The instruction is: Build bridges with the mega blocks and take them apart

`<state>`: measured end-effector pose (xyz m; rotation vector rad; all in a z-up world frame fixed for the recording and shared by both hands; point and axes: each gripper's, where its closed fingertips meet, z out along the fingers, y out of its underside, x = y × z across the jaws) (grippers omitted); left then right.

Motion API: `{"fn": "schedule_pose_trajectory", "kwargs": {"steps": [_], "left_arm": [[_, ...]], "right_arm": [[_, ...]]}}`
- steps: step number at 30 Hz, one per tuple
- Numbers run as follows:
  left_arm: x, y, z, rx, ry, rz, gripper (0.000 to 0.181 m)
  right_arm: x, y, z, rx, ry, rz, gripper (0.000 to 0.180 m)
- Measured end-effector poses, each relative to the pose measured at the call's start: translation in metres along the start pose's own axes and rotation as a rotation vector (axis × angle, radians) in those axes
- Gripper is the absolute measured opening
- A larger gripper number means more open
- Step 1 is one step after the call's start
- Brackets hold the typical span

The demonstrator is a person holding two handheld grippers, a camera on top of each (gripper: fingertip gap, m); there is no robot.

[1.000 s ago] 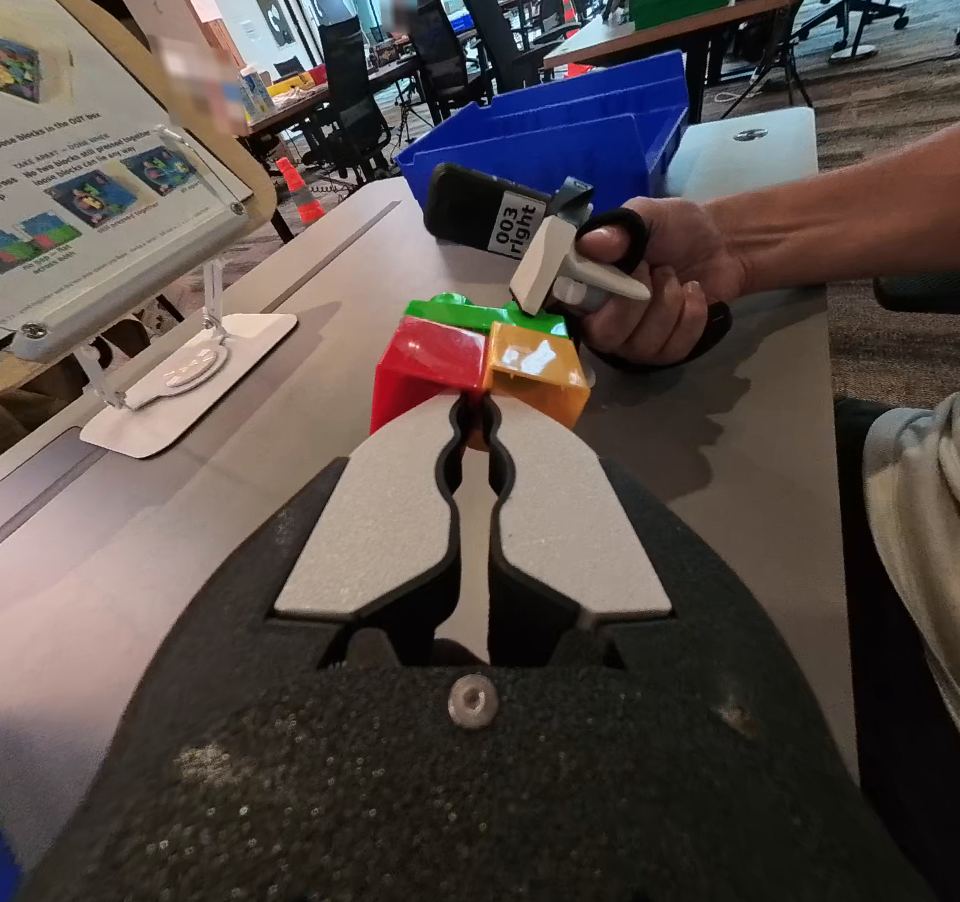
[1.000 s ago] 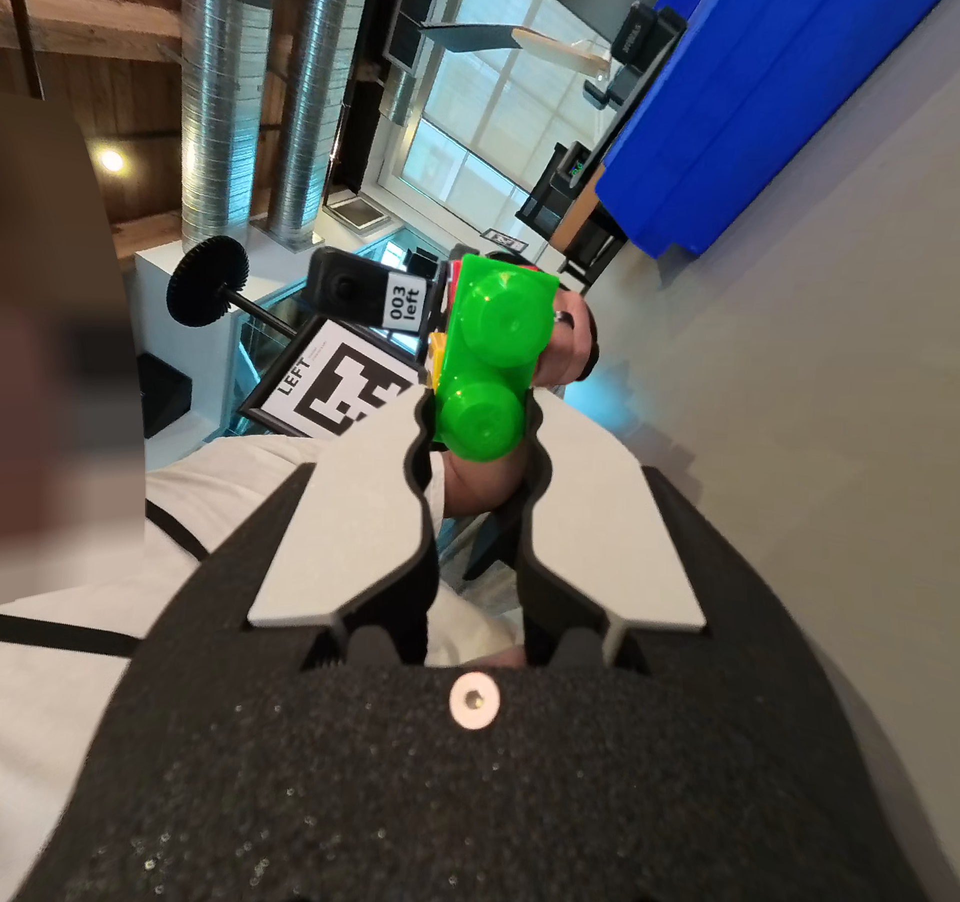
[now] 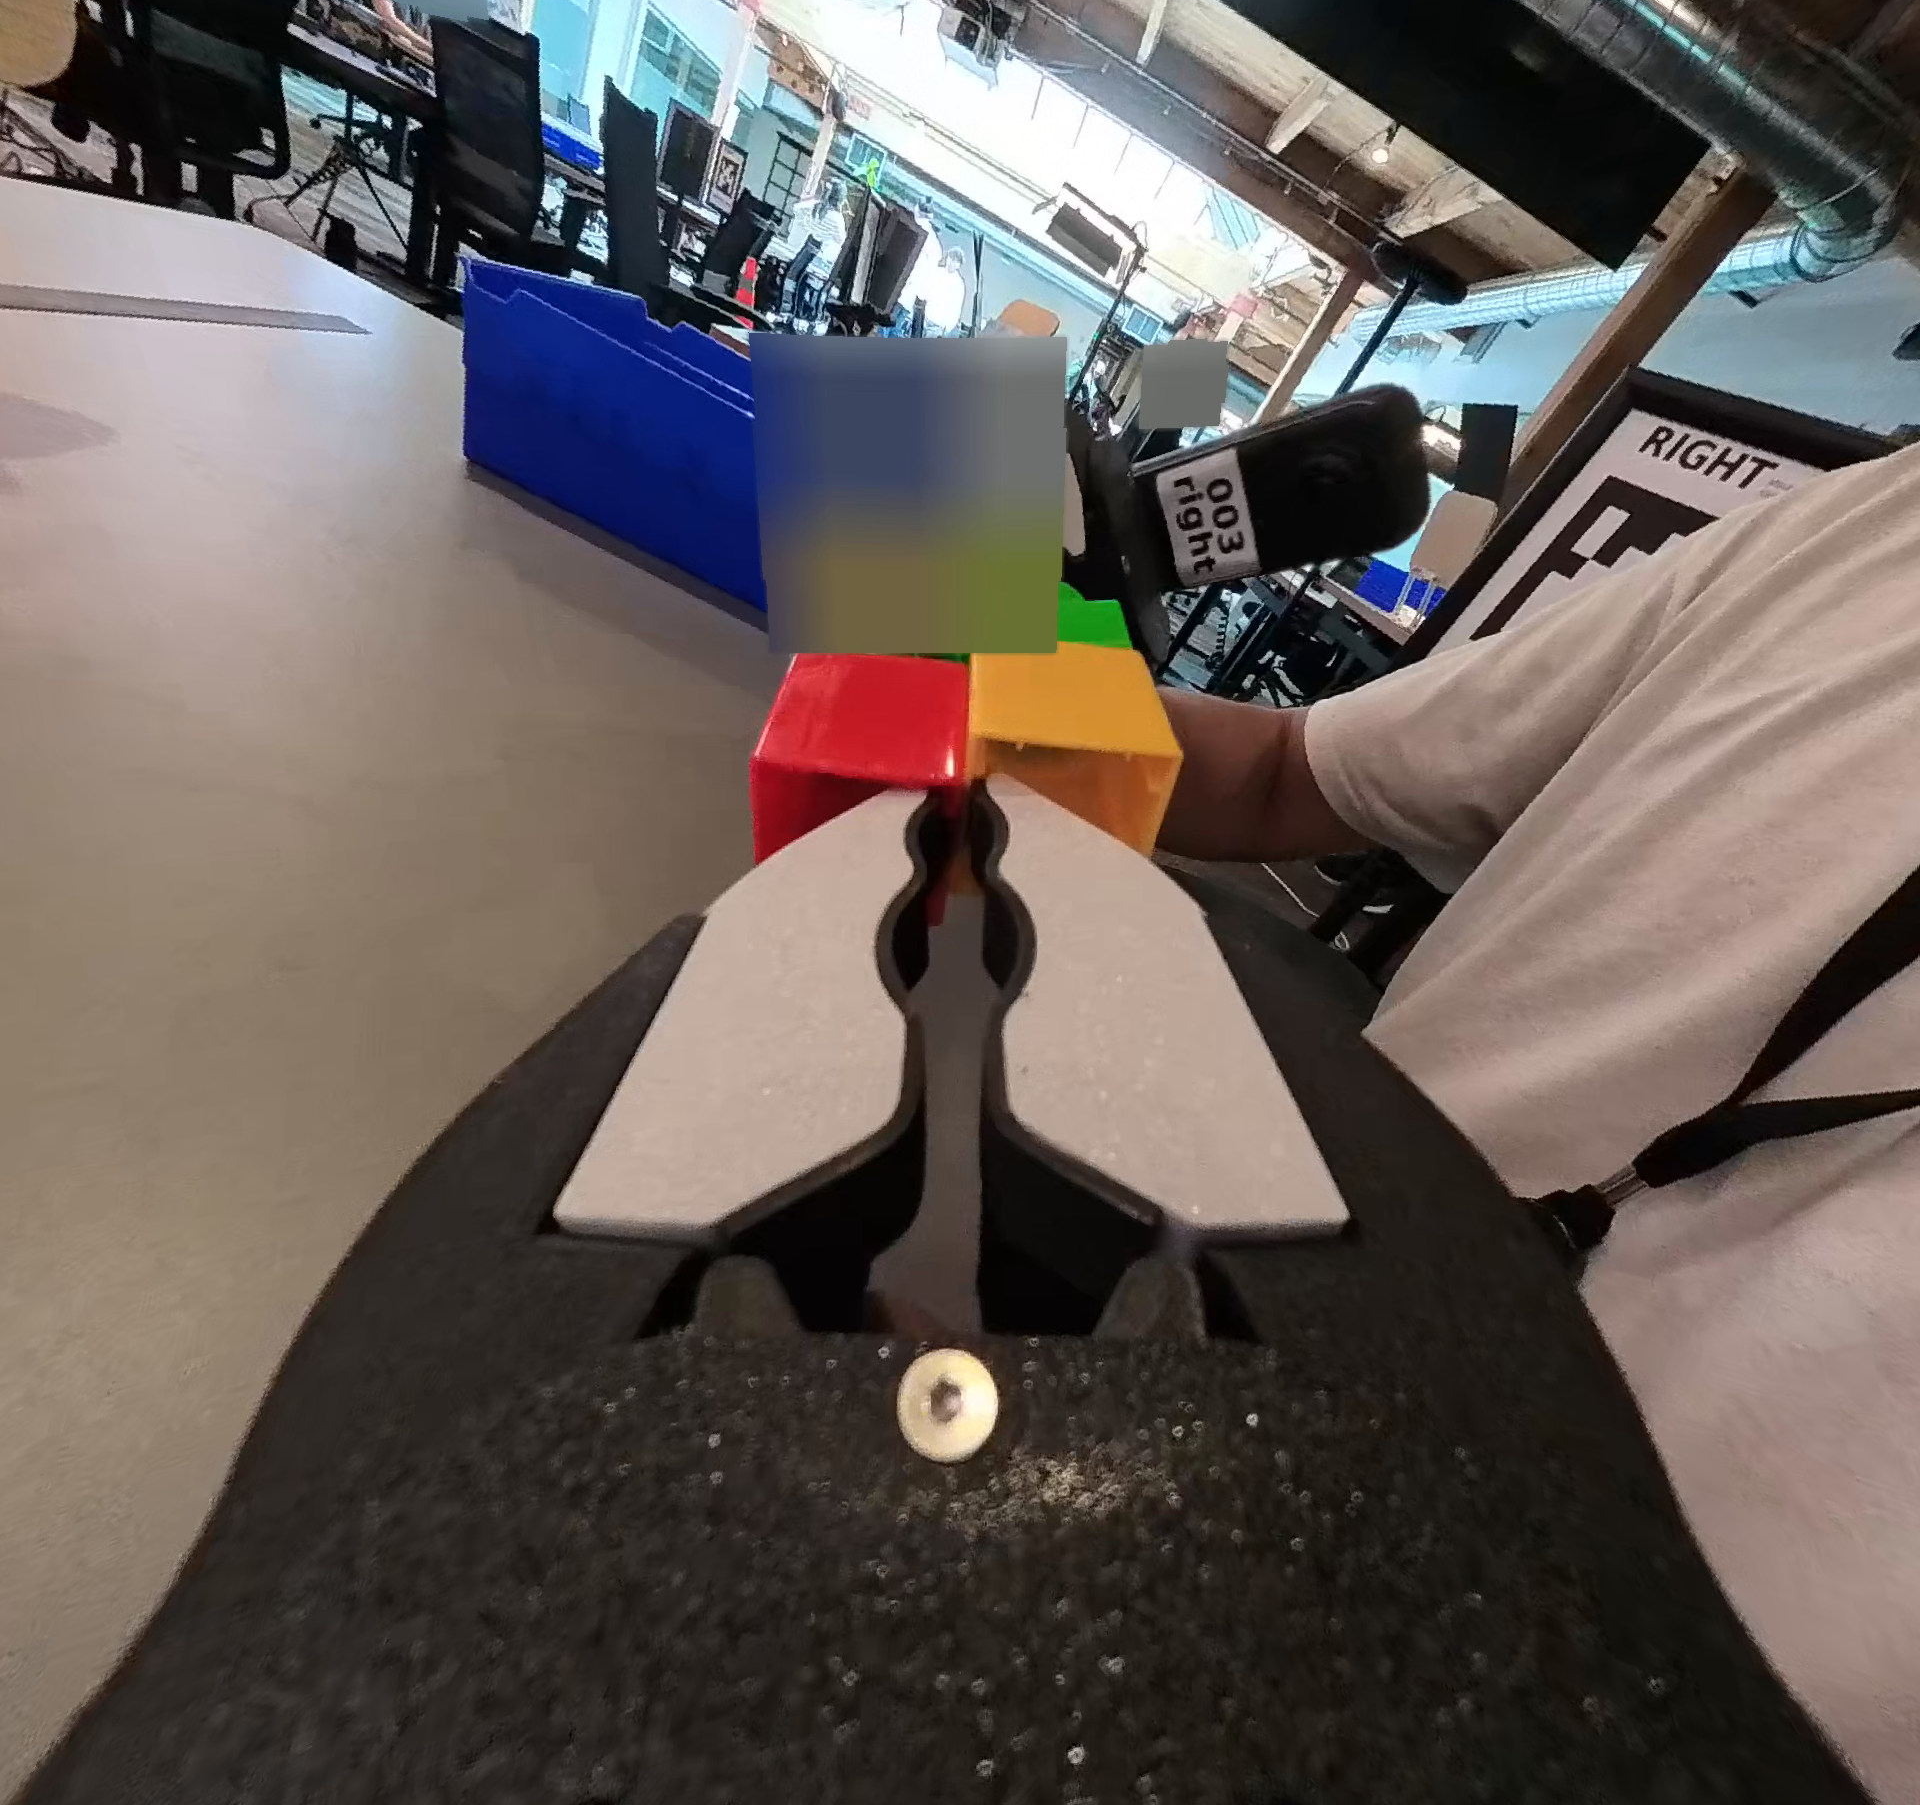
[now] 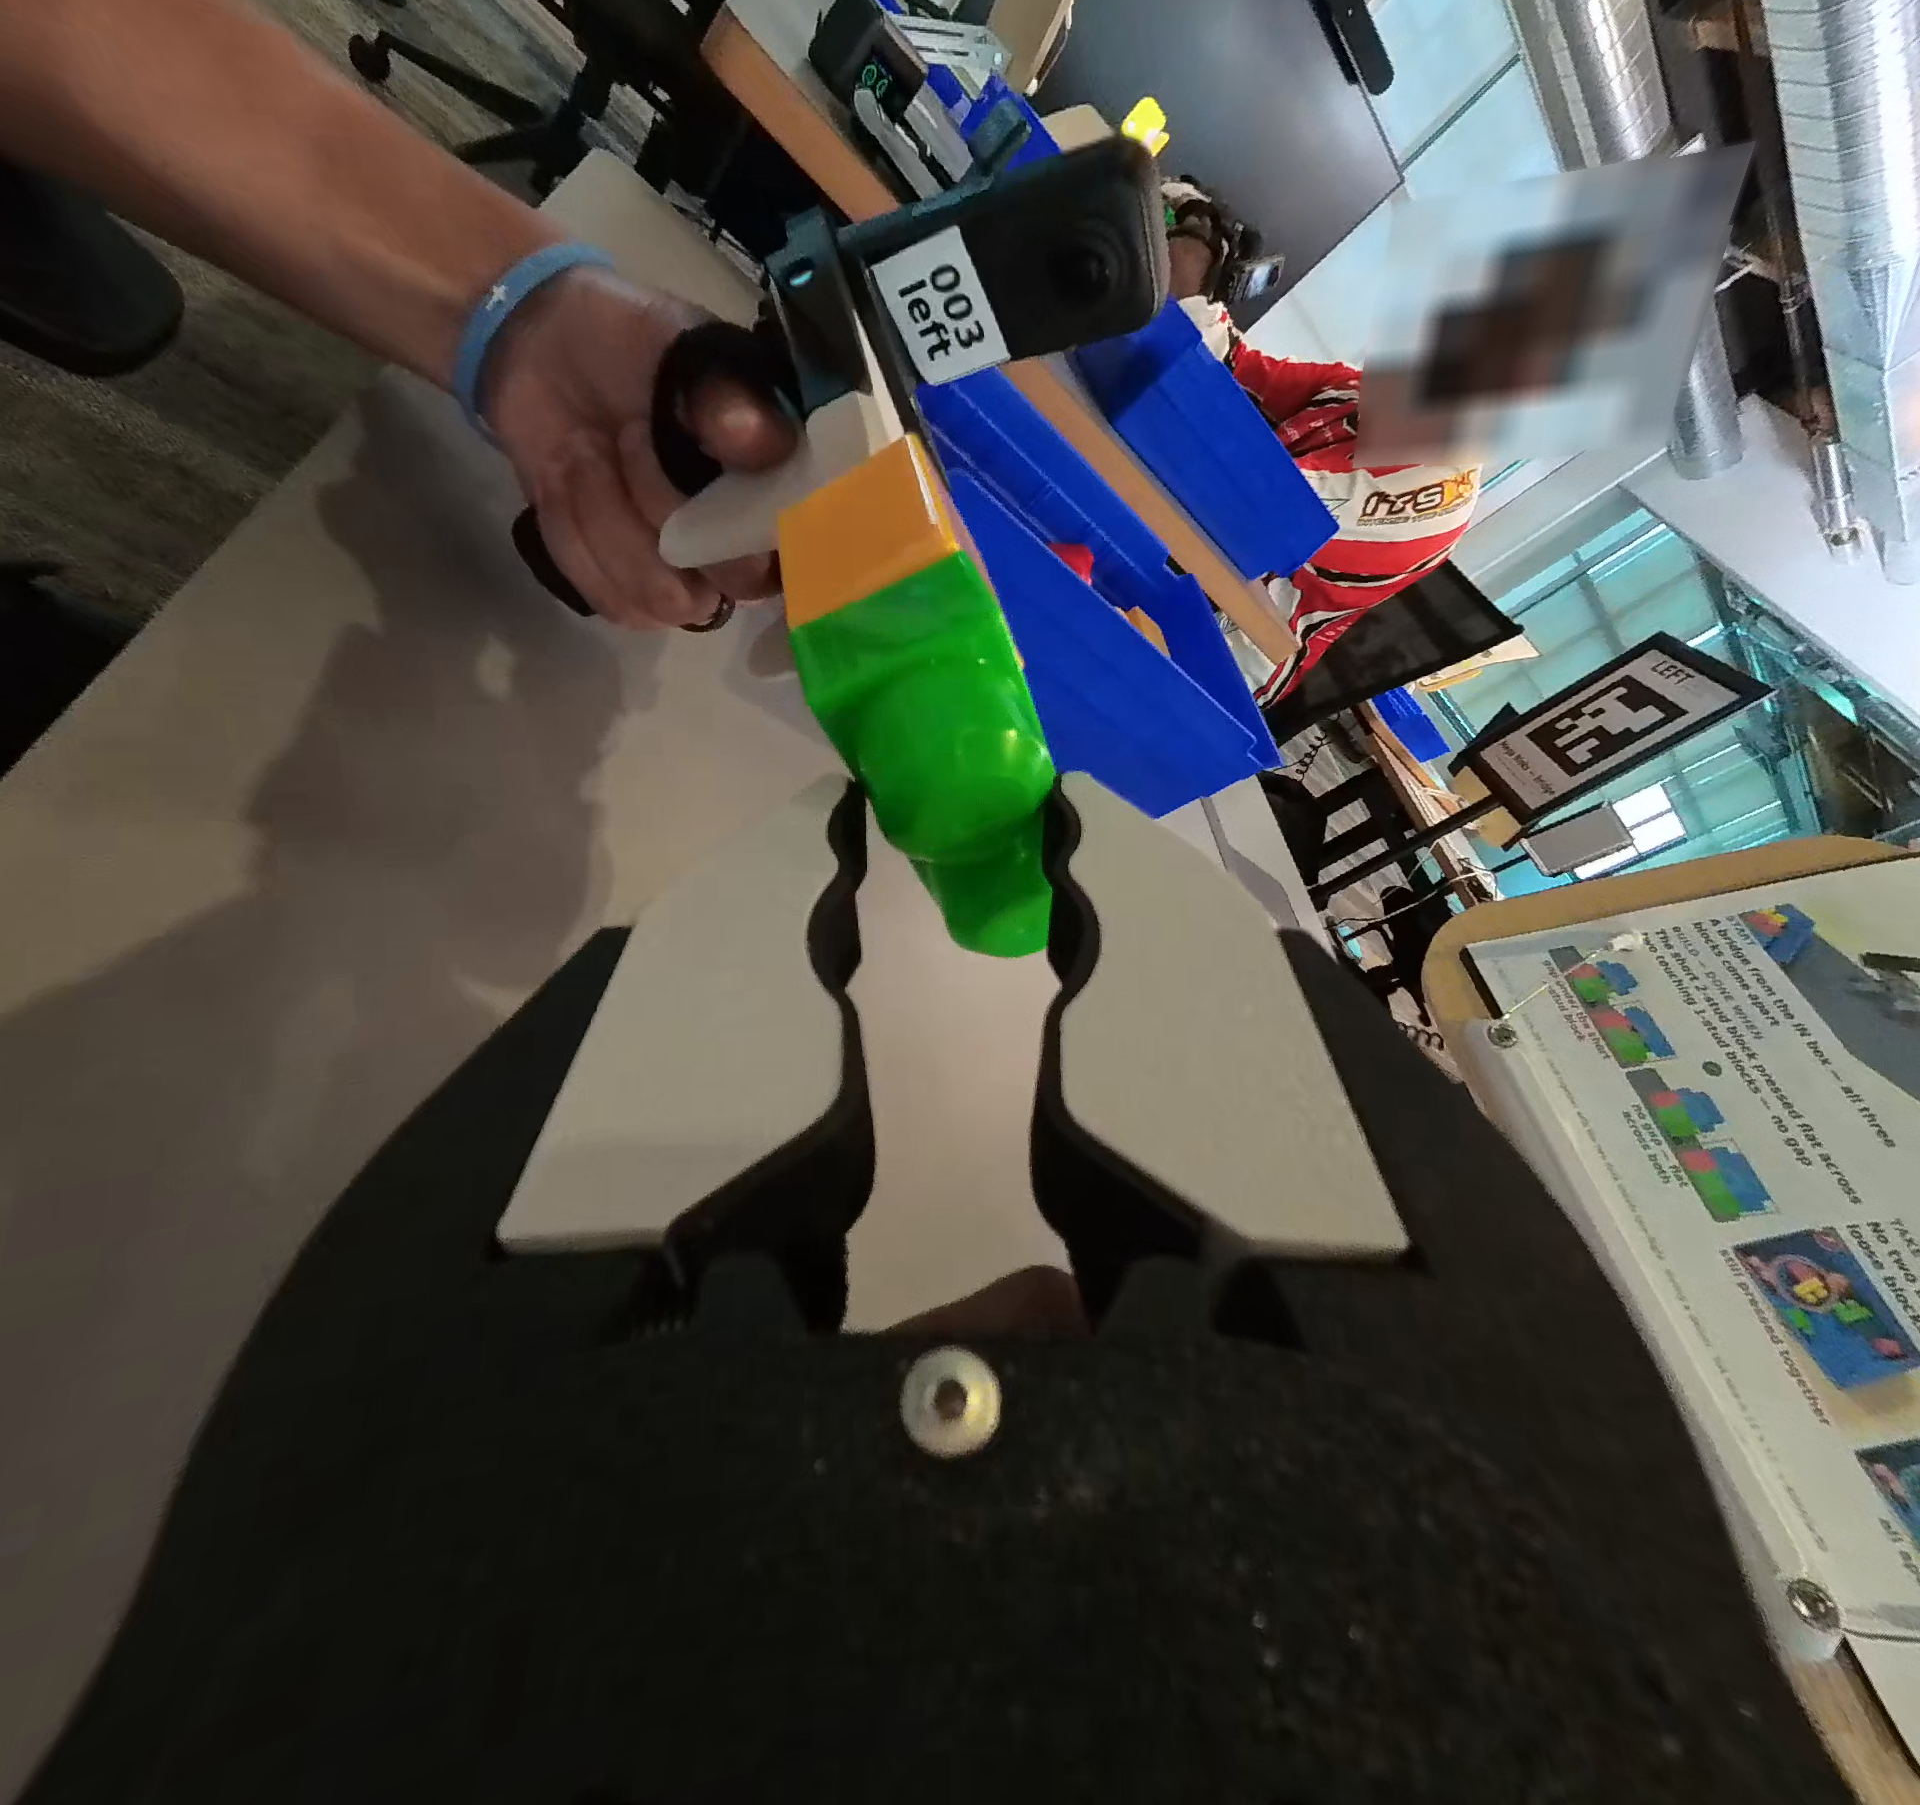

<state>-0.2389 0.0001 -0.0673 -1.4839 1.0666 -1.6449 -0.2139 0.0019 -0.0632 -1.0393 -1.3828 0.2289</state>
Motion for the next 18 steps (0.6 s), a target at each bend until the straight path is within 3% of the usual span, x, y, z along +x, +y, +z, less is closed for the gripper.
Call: {"fn": "schedule_pose_trajectory", "kwargs": {"steps": [18], "left_arm": [[0.005,-0.008,0.004,0.031,0.067,-0.063,0.005]], "right_arm": [[0.002,-0.001,0.000,0.067,0.048,0.114,0.032]]}}
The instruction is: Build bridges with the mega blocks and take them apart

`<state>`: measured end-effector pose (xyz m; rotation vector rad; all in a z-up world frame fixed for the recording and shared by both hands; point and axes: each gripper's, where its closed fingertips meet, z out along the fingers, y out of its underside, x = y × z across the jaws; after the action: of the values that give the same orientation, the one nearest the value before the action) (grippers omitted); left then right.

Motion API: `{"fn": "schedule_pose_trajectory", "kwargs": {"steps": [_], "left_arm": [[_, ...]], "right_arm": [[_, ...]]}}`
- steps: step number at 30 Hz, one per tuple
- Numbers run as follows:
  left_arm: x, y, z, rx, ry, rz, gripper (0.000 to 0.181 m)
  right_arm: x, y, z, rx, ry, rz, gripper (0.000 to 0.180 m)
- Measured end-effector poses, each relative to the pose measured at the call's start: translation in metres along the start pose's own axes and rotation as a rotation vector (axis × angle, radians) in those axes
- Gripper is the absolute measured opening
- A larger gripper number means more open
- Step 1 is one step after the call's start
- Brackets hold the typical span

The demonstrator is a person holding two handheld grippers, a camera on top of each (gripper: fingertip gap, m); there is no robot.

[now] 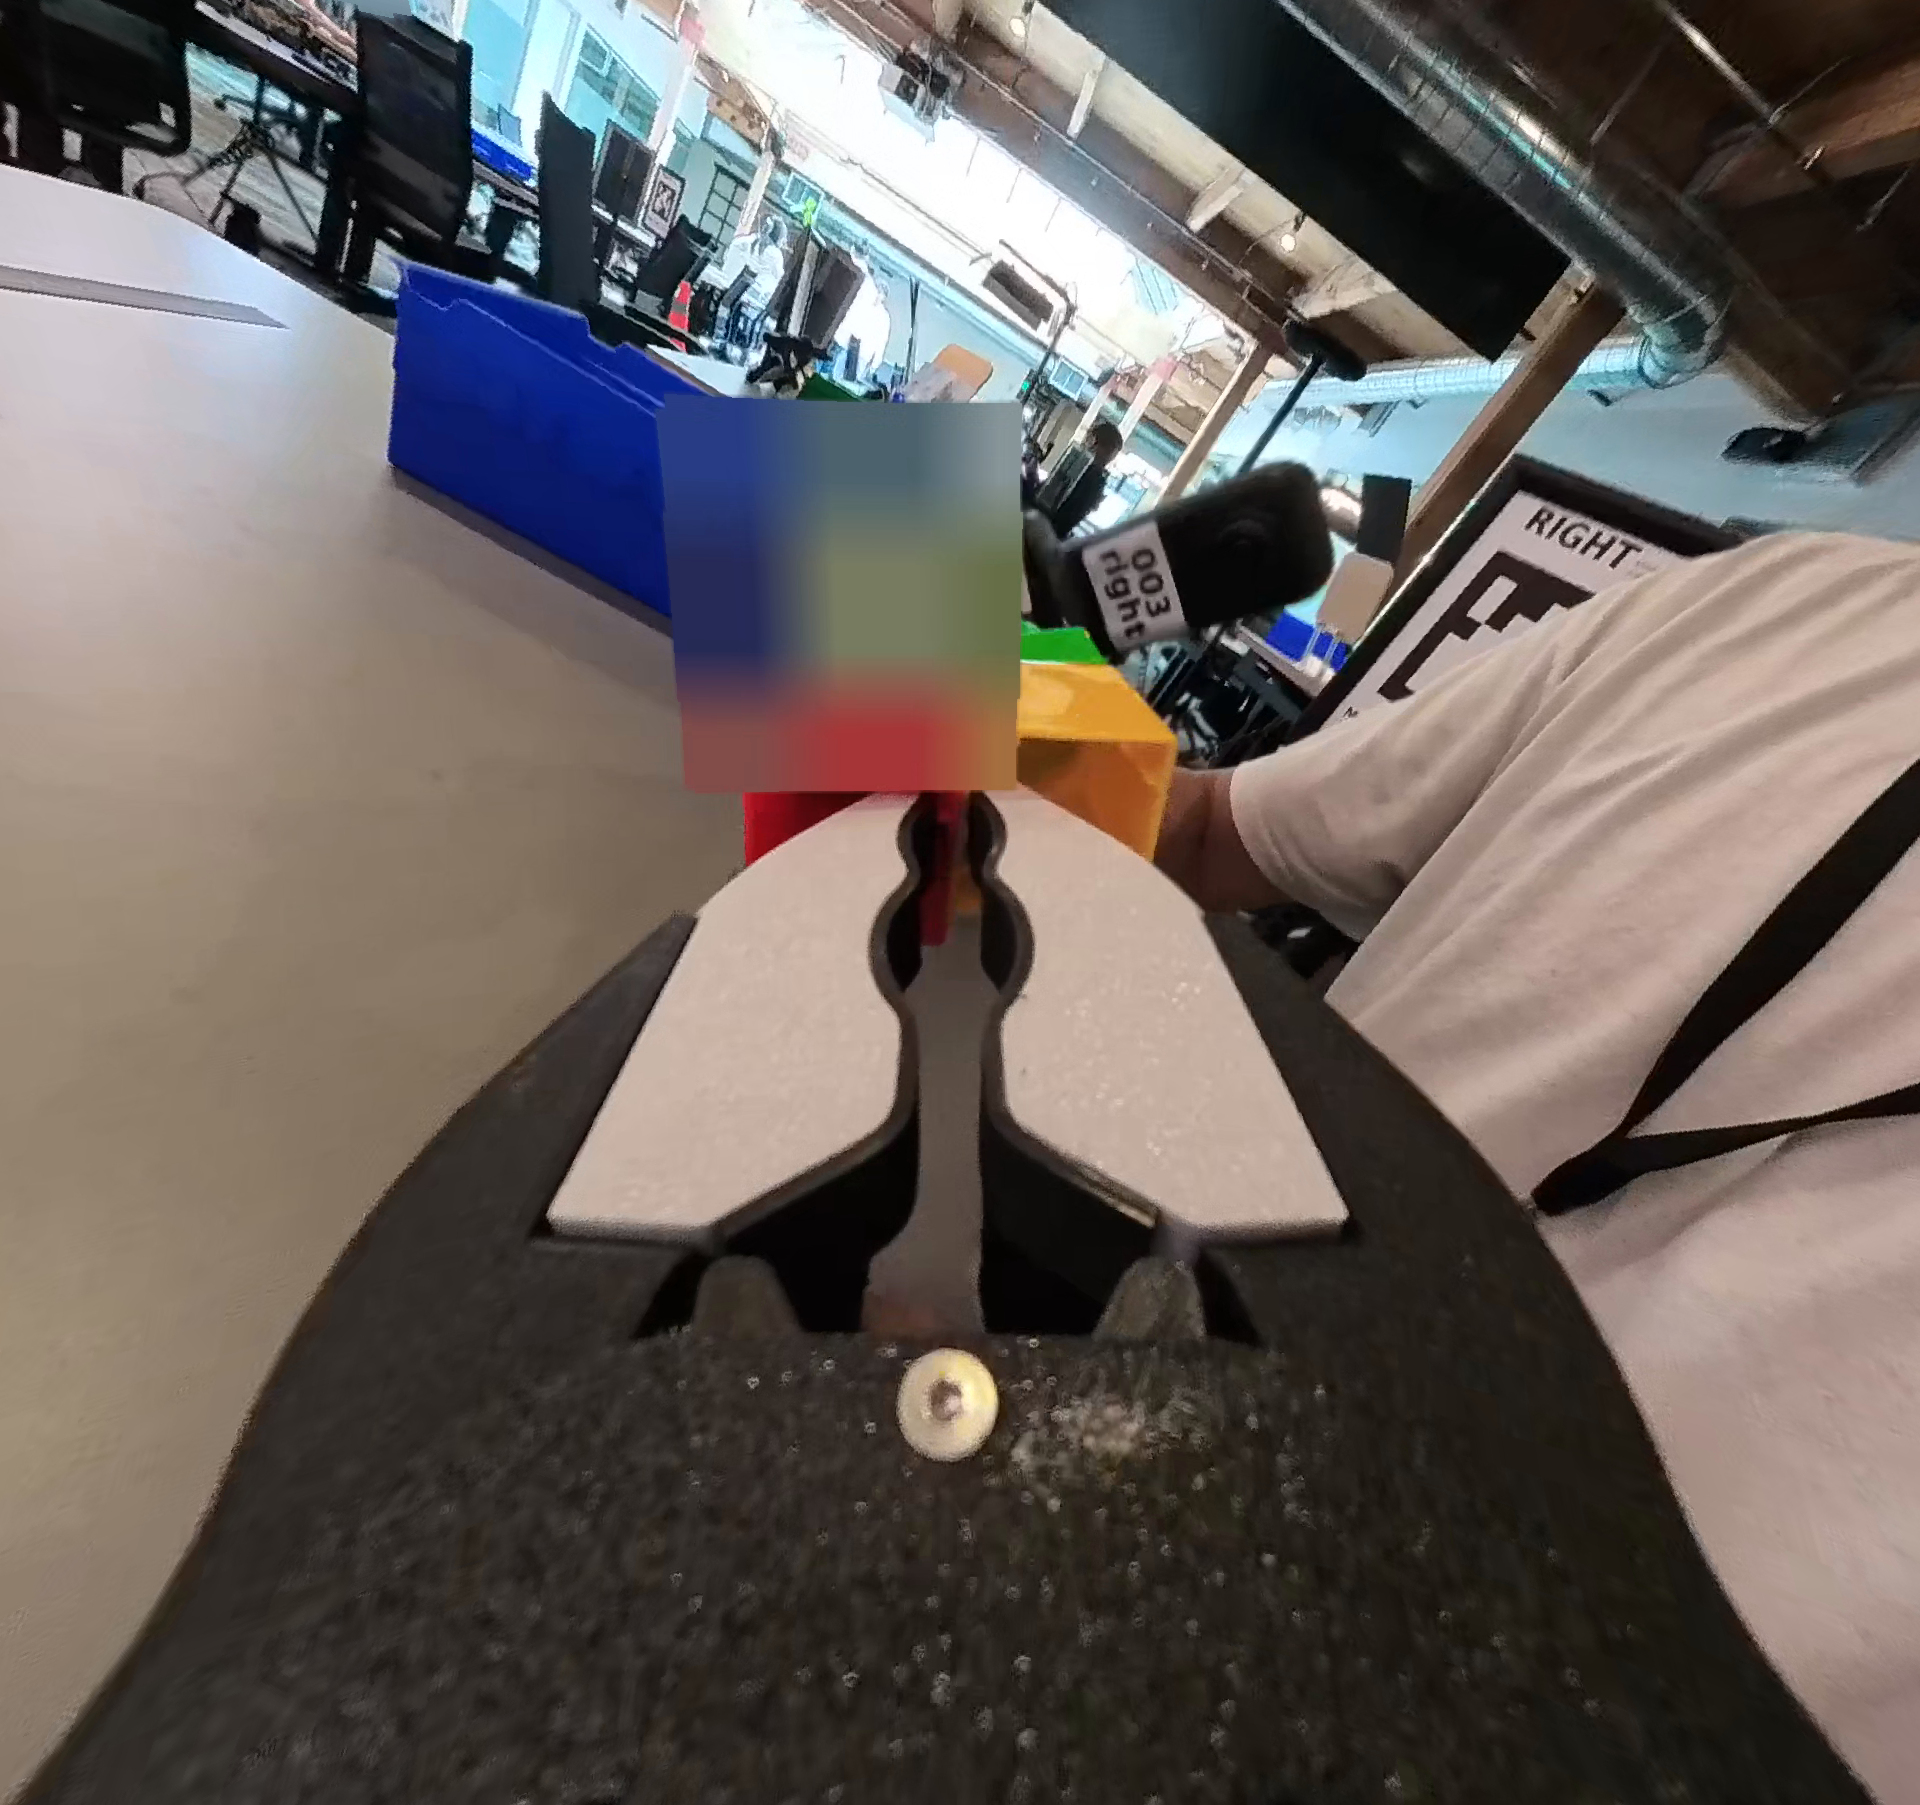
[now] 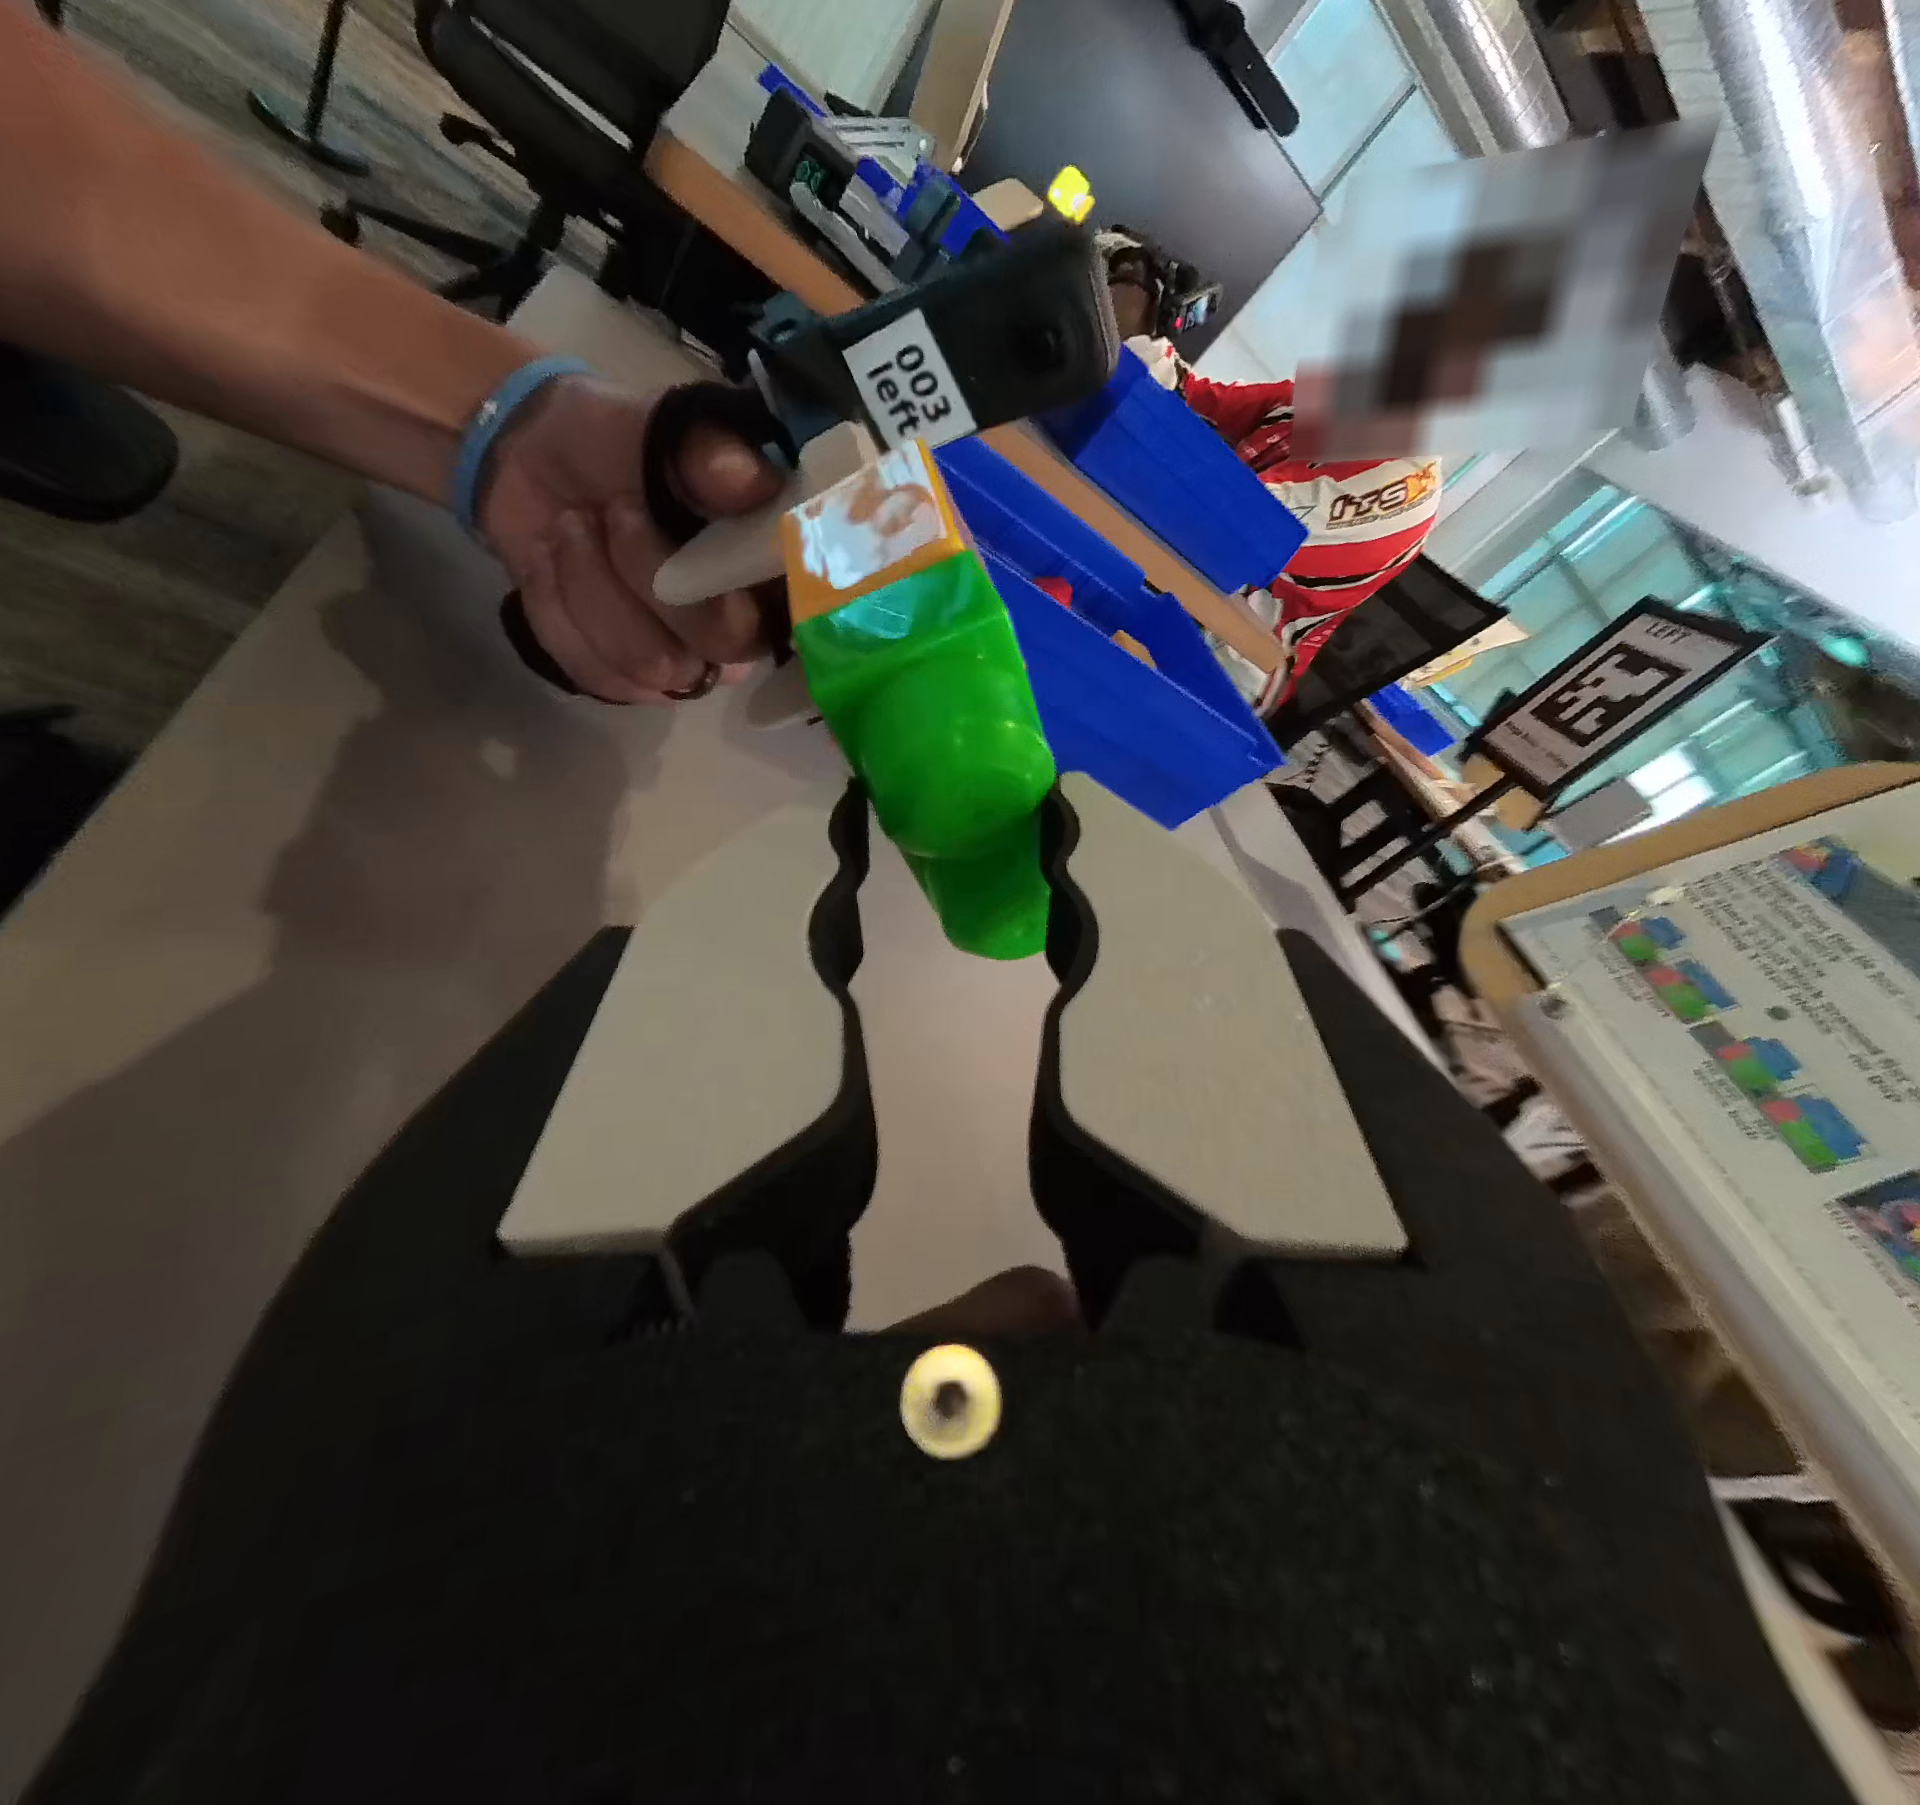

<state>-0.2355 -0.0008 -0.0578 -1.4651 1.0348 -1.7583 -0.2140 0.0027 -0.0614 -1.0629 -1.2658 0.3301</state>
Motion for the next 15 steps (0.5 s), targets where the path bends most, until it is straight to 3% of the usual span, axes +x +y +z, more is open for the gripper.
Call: {"fn": "schedule_pose_trajectory", "kwargs": {"steps": [11,15], "left_arm": [[-0.007,-0.001,-0.015,-0.175,-0.257,0.333,0.028],[-0.008,0.000,-0.014,-0.224,-0.344,0.470,0.038]], "right_arm": [[0.011,0.005,-0.008,0.075,-0.176,0.549,0.032],[0.014,0.011,-0.008,0.083,-0.206,0.630,0.032]]}}
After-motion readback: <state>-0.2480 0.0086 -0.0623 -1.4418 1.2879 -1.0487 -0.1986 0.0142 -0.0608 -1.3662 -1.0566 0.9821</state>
